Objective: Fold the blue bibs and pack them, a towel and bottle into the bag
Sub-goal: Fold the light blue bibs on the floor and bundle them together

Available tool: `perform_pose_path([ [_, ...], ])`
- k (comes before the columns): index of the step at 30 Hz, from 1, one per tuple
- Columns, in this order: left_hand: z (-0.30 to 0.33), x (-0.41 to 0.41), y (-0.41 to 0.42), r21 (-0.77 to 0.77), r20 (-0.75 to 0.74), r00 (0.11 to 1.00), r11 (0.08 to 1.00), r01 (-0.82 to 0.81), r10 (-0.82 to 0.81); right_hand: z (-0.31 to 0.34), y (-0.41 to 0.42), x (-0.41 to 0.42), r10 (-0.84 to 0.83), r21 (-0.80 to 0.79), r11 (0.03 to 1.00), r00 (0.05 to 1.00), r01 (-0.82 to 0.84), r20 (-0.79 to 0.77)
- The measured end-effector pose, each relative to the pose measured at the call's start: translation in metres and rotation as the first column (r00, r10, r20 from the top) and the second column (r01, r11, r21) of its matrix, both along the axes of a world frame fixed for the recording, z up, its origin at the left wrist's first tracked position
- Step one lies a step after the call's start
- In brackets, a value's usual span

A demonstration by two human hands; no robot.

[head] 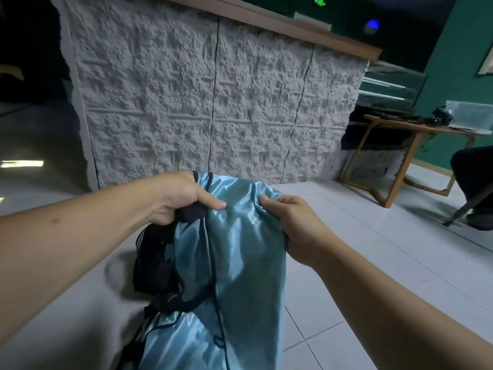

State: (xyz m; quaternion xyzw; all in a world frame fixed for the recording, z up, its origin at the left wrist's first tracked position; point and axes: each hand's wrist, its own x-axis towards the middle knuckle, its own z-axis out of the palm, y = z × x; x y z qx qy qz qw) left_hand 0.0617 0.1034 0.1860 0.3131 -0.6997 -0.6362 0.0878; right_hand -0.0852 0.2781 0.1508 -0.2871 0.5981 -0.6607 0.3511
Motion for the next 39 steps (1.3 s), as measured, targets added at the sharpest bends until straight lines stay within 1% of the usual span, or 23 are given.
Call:
perform_pose_path([
  [3, 0.001, -0.001, -0.002, 0.084, 0.197, 0.980, 0.996, 0.006, -0.023, -0.001, -0.002, 0.003, -0.044, 0.051, 0.998, 0.999, 0.044, -0.002],
  [5, -0.003, -0.001, -0.004, 0.101, 0.265, 0.964, 0.995, -0.024, -0.003, 0.000, -0.001, 0.006, 0.022, 0.100, 0.995, 1.000, -0.023, 0.013],
  [7, -0.006, -0.001, -0.006, 0.045, 0.306, 0.950, 0.996, -0.077, 0.059, 0.002, 0.001, 0.010, 0.124, 0.124, 0.984, 0.992, -0.127, 0.031],
  [9, -0.010, -0.002, -0.007, -0.052, 0.297, 0.946, 0.991, -0.122, 0.132, 0.002, 0.001, 0.012, 0.121, 0.124, 0.985, 0.993, -0.120, 0.003],
  [11, -0.014, -0.005, -0.008, -0.201, 0.232, 0.952, 0.968, -0.152, 0.197, -0.002, -0.005, 0.010, 0.037, 0.170, 0.985, 0.995, -0.021, -0.091],
  [13, -0.013, -0.005, -0.005, -0.224, 0.169, 0.976, 0.970, -0.098, 0.138, -0.003, -0.009, 0.009, 0.021, 0.246, 0.969, 0.980, 0.029, -0.200],
  [14, -0.012, -0.005, -0.005, -0.221, 0.174, 0.981, 0.974, -0.048, 0.088, -0.004, -0.010, 0.007, 0.042, 0.287, 0.957, 0.968, 0.032, -0.246],
  [15, -0.010, -0.003, -0.005, -0.229, 0.188, 0.981, 0.974, 0.002, 0.042, -0.004, -0.012, 0.007, 0.089, 0.317, 0.948, 0.948, 0.013, -0.304],
  [16, -0.010, 0.000, -0.006, -0.265, 0.203, 0.979, 0.963, 0.054, 0.000, -0.003, -0.014, 0.009, 0.160, 0.368, 0.930, 0.906, -0.005, -0.393],
  [18, -0.008, 0.004, -0.006, -0.385, 0.267, 0.961, 0.906, 0.175, -0.073, 0.003, -0.013, 0.013, 0.317, 0.514, 0.857, 0.745, 0.041, -0.587],
  [20, -0.009, 0.008, 0.001, -0.507, 0.344, 0.927, 0.800, 0.319, -0.152, 0.008, -0.011, 0.022, 0.428, 0.593, 0.799, 0.596, 0.102, -0.680],
  [21, -0.010, 0.009, 0.003, -0.542, 0.398, 0.900, 0.745, 0.387, -0.178, 0.011, -0.009, 0.026, 0.468, 0.620, 0.778, 0.561, 0.105, -0.683],
  [22, -0.013, 0.010, 0.005, -0.570, 0.473, 0.863, 0.686, 0.452, -0.176, 0.012, -0.007, 0.029, 0.505, 0.646, 0.759, 0.551, 0.085, -0.665],
  [24, -0.018, 0.011, 0.008, -0.610, 0.618, 0.776, 0.546, 0.575, -0.128, 0.013, -0.004, 0.030, 0.570, 0.693, 0.719, 0.532, 0.045, -0.626],
  [26, -0.025, 0.012, 0.010, -0.652, 0.657, 0.750, 0.438, 0.619, -0.081, 0.011, -0.001, 0.033, 0.606, 0.716, 0.695, 0.484, 0.065, -0.632],
  [27, -0.028, 0.012, 0.011, -0.665, 0.660, 0.748, 0.413, 0.622, -0.065, 0.007, 0.000, 0.034, 0.609, 0.714, 0.695, 0.458, 0.086, -0.648],
  [29, -0.035, 0.015, 0.011, -0.647, 0.681, 0.729, 0.408, 0.644, -0.069, -0.002, 0.002, 0.035, 0.592, 0.689, 0.716, 0.430, 0.108, -0.682],
  [31, -0.042, 0.021, 0.010, -0.597, 0.716, 0.689, 0.412, 0.689, -0.115, -0.011, 0.004, 0.033, 0.589, 0.683, 0.727, 0.449, 0.067, -0.671],
  [32, -0.045, 0.024, 0.007, -0.569, 0.723, 0.673, 0.418, 0.708, -0.154, -0.015, 0.006, 0.031, 0.591, 0.682, 0.731, 0.487, 0.013, -0.643],
  [33, -0.047, 0.027, 0.005, -0.545, 0.723, 0.664, 0.435, 0.717, -0.189, -0.019, 0.007, 0.028, 0.587, 0.673, 0.737, 0.547, -0.057, -0.597],
  [36, -0.053, 0.035, 0.000, -0.460, 0.725, 0.633, 0.493, 0.738, -0.272, -0.036, 0.011, 0.022, 0.578, 0.595, 0.745, 0.738, -0.301, -0.350],
  [38, -0.066, 0.036, -0.007, -0.386, 0.700, 0.628, 0.559, 0.734, -0.340, -0.056, 0.008, 0.018, 0.562, 0.536, 0.745, 0.806, -0.397, -0.185],
  [39, -0.076, 0.036, -0.012, -0.329, 0.674, 0.633, 0.614, 0.718, -0.379, -0.068, 0.004, 0.016, 0.544, 0.522, 0.748, 0.829, -0.409, -0.129],
])
